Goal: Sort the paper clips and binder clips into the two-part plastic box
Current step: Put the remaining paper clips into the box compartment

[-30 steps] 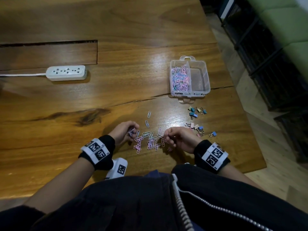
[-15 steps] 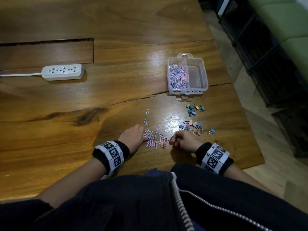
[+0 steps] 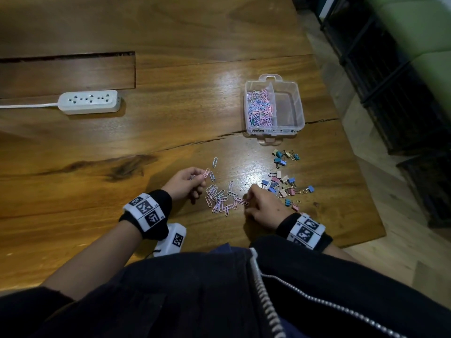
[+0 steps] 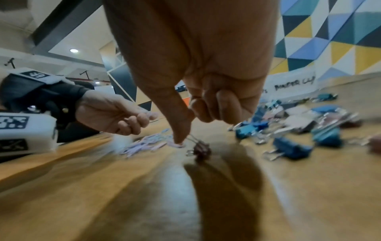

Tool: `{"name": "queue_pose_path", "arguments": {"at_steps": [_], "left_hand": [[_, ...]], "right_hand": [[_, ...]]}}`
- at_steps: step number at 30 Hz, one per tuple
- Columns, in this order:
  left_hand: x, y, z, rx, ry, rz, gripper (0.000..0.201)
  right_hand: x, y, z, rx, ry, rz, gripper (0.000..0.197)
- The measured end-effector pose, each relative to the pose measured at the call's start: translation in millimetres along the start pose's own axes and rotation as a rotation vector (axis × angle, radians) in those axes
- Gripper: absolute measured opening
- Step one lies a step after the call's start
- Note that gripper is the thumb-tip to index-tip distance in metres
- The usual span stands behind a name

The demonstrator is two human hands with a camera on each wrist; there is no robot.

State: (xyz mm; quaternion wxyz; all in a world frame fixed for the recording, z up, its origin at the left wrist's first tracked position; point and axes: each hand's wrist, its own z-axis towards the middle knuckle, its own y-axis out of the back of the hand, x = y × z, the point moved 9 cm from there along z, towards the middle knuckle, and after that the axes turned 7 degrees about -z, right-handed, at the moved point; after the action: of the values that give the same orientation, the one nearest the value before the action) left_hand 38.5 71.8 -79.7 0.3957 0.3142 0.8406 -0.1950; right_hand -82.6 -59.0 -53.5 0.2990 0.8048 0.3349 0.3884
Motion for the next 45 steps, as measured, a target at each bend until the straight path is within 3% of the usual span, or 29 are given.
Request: {"name": "queue_pose_path", "arguments": {"at_steps": [4,6,7,9,12,14,16,20,23,26,29,33,35,37,39,41,43,45], "left_hand": [[6.1,-7.4,-5.2,0.035,0.087,-0.262,0.027],[8.9,-10.0,-6.6,0.011,0.108,-0.268,0.027],[10.4,-9.7,-6.4,-0.019,0.111,-0.181,0.027],[5.2,-6.8,-8.2,-0.094,0.057,0.207,0.028],[-4.2,-17.4,-14.5,-0.120,-0.079,0.855,0.040],[-0.5,-26.6,-15.6,-0.111,-0.121,1.066,0.056],[4.2,-32.1,-14.2,-0.122,-0.143,1.127,0.063],[6.6,-46.3,-12.8,-0.108,-0.200,1.154,0.046],[4.8,-51.6,-11.9,-0.078,-0.209,1.179,0.038],[2.3,-49.1,-8.1,-0.066,-0.190,1.130,0.035],[-0.4,-44.0,-3.4,-0.003,-0.155,0.959,0.027],[-3.9,-30.8,-1.9,0.048,-0.064,0.554,0.022],[1.9,-26.5,-1.8,0.065,0.027,0.195,0.028],[4.0,-26.1,-2.4,0.085,0.067,-0.166,0.030],[2.4,-25.4,-3.9,0.104,0.065,-0.383,0.029],[-0.3,-22.0,-7.1,0.090,0.047,-0.458,0.029],[0.1,-15.9,-8.7,0.044,0.047,-0.421,0.029],[0.2,-8.7,-9.2,-0.023,0.051,-0.230,0.026]], "right_hand": [[-3.4,22.2,3.1,-0.166,0.052,-0.120,0.023],[11.0,18.4,3.9,-0.184,0.129,-0.152,0.031],[15.5,10.3,6.1,-0.151,0.141,-0.159,0.040],[19.2,-5.4,11.9,-0.082,0.121,-0.167,0.048],[20.6,-9.9,18.3,-0.095,0.120,-0.155,0.030],[18.9,-8.7,20.5,-0.096,0.119,-0.143,0.021],[17.2,-9.7,21.3,-0.069,0.113,-0.147,0.019],[14.1,-4.1,23.2,-0.066,0.085,-0.044,0.005],[2.4,9.6,24.6,-0.117,-0.008,0.252,0.006],[-5.4,15.1,20.9,-0.080,-0.082,0.611,0.009],[-5.5,8.7,20.5,0.033,-0.127,0.980,0.023],[-1.4,-1.4,20.7,0.117,-0.210,1.219,0.024],[0.5,-1.8,24.7,0.065,-0.187,1.026,0.024],[6.2,1.8,29.5,-0.025,-0.090,0.598,0.013],[15.5,-3.2,32.1,-0.042,0.023,0.104,0.043],[24.0,-8.1,31.3,-0.057,0.095,-0.217,0.065],[31.7,-8.3,30.2,-0.090,0.147,-0.251,0.058],[37.9,-9.0,32.2,-0.107,0.190,-0.198,0.040]]}}
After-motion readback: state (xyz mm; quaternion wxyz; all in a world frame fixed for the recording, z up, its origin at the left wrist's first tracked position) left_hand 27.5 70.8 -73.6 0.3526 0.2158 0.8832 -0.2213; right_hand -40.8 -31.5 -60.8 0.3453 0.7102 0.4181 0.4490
